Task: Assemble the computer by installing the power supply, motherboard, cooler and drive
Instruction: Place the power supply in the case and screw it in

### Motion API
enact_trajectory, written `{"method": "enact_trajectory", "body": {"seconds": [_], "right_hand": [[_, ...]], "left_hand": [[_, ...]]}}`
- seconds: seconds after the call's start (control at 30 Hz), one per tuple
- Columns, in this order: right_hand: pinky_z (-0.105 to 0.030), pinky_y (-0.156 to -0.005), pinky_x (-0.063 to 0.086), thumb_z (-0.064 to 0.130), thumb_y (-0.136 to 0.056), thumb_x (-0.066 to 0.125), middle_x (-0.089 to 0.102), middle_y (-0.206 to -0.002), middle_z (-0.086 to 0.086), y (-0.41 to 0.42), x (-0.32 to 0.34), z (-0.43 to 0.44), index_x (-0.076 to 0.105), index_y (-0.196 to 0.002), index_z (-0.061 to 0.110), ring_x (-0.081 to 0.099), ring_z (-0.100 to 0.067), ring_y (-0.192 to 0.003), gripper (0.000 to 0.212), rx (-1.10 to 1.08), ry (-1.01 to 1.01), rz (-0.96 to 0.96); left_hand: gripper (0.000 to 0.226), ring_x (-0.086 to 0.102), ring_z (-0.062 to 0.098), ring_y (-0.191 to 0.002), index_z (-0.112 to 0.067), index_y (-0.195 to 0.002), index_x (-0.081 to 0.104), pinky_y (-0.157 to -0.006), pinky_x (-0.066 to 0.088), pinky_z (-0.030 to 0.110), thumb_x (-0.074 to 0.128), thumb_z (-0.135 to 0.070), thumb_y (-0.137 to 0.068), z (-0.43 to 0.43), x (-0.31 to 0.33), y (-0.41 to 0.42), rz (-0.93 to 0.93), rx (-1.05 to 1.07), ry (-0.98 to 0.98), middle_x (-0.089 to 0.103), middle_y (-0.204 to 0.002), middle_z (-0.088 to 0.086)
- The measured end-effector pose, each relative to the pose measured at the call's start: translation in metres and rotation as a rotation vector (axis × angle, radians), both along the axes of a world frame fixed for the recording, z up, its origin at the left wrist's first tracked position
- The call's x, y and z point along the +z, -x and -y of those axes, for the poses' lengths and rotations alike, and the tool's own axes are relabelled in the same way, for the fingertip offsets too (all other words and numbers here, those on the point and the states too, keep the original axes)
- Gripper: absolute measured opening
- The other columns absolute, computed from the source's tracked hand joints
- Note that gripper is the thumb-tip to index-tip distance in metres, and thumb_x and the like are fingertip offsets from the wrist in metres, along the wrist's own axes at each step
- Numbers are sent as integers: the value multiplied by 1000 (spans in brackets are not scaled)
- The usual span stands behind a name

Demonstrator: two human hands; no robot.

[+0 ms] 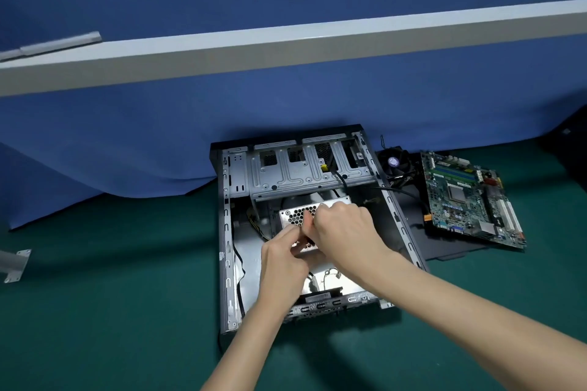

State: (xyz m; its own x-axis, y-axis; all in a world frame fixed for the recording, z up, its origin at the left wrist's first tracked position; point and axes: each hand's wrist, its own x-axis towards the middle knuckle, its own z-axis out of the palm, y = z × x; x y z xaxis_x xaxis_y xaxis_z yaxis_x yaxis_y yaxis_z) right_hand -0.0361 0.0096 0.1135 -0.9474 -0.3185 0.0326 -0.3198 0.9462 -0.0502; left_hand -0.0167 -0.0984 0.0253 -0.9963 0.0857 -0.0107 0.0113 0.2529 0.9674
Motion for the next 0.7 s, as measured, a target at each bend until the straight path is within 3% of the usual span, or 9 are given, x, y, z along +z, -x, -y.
{"method": "enact_trajectory", "body": {"seconds": [0.1,0.23,0.3,0.37,0.5,0.53,0.6,0.67,0.7], "right_hand": [[-29,-50,19,36,-93,57,40,-57,1,0,-11,-13,32,-60,16,55,-29,-60,46,17,-11,112],[-33,-47,13,25,-98,44,62,-87,-9,-9,-12,-11,45,-89,13,51,-31,-70,15,210,45,190],[-31,-46,10,16,-97,44,58,-84,-10,-11,-11,-1,38,-82,15,41,-28,-67,16,150,70,197],[-33,-48,15,15,-96,46,48,-76,-7,-13,-13,7,42,-82,14,50,-30,-73,14,45,105,200],[-34,-61,26,17,-94,44,40,-68,1,-12,-18,10,36,-67,13,45,-29,-73,29,-174,228,248],[-34,-61,28,20,-95,45,35,-66,2,-10,-18,8,31,-63,16,43,-28,-72,35,-201,244,260],[-34,-63,29,31,-98,45,36,-67,3,-7,-13,0,29,-64,19,42,-27,-73,39,-205,238,314],[-33,-64,29,41,-97,49,48,-74,-1,-5,-8,-7,37,-74,14,46,-28,-75,38,-115,174,346],[-33,-64,29,41,-96,52,55,-83,-4,-5,-6,-9,39,-80,15,50,-29,-78,34,-52,112,344]], "left_hand": [[44,59,12,-72,-13,-69,66,-64,47,20,50,28,-63,1,1,1,-23,-35,-43,65,-70,0],[45,62,17,-76,-16,-78,71,-64,50,22,56,25,-65,11,-4,-4,-26,-56,-44,68,-80,0],[46,58,3,-66,-22,-75,69,-58,45,13,65,22,-62,6,-6,-8,-38,-6,-40,65,-75,-6],[56,51,-5,-57,-33,-73,64,-52,38,7,61,22,-62,0,-8,-8,-15,111,-71,60,-64,-15],[48,39,5,-55,-39,-59,56,-52,34,24,53,9,-64,0,-12,-4,0,87,-8,49,-56,-13],[51,47,4,-60,-42,-69,62,-56,41,25,61,9,-65,3,-13,-3,9,59,0,56,-65,-15],[69,56,-4,-100,-39,-119,61,-87,46,17,81,-1,-65,15,-21,3,29,55,109,61,-110,-23],[102,38,4,-132,-35,-147,29,-109,31,21,85,-12,-66,31,-35,10,123,15,318,35,-148,-15],[108,36,11,-136,-36,-150,16,-107,31,20,84,-13,-68,36,-40,11,198,-19,379,28,-154,-6]]}}
